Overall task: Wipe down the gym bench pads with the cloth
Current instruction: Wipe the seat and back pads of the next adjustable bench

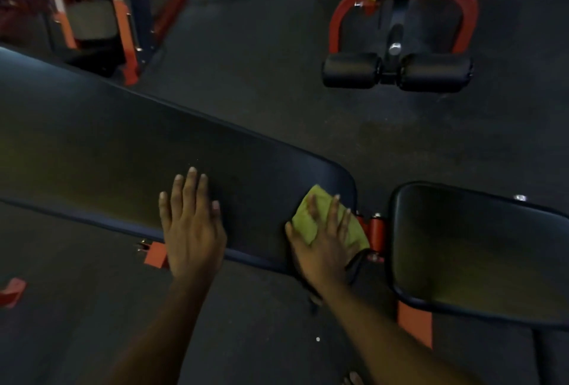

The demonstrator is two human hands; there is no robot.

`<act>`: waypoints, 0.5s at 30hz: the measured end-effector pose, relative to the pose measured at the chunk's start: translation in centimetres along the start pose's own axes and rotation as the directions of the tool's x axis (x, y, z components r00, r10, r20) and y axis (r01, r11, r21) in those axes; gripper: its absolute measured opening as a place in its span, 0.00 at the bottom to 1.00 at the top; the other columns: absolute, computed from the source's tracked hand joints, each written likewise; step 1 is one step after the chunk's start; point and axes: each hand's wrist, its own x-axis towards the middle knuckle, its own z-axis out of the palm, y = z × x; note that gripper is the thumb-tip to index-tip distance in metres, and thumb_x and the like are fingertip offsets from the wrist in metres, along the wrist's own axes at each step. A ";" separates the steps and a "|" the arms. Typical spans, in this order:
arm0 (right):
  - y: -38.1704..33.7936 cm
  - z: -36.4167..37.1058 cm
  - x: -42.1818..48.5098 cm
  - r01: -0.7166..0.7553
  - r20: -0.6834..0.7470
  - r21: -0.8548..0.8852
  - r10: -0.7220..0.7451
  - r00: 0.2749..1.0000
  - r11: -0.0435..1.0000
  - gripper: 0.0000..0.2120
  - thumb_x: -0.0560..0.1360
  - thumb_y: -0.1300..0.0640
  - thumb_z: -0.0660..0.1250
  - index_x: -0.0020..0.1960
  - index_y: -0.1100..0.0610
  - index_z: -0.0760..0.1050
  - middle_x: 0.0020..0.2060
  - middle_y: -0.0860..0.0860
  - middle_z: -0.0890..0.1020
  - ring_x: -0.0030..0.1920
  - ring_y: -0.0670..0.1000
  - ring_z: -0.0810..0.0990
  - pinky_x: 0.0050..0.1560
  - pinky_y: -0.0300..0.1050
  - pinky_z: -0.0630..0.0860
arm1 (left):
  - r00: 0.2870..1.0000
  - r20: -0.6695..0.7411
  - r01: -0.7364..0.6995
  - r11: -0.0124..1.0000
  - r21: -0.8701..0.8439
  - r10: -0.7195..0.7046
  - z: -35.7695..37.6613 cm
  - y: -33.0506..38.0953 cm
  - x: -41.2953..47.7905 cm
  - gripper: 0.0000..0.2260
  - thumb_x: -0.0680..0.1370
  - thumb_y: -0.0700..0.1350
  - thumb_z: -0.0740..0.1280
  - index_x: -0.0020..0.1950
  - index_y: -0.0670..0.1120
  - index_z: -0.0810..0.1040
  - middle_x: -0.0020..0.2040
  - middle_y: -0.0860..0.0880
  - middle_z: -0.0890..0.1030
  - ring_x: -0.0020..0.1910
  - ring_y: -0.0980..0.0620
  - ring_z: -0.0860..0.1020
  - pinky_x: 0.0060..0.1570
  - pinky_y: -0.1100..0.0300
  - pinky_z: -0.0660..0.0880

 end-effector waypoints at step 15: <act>-1.7 1.5 -1.3 0.356 -0.064 -0.234 -0.379 0.923 0.905 0.34 0.77 0.25 0.49 0.80 0.33 0.51 0.83 0.43 0.49 0.83 0.56 0.49 0.71 0.76 0.57 | 0.998 -0.063 -0.002 0.998 0.057 0.006 4.7 -1.2 -0.4 0.26 0.83 0.53 0.49 0.80 0.47 0.57 0.80 0.49 0.58 0.80 0.51 0.53 0.77 0.44 0.50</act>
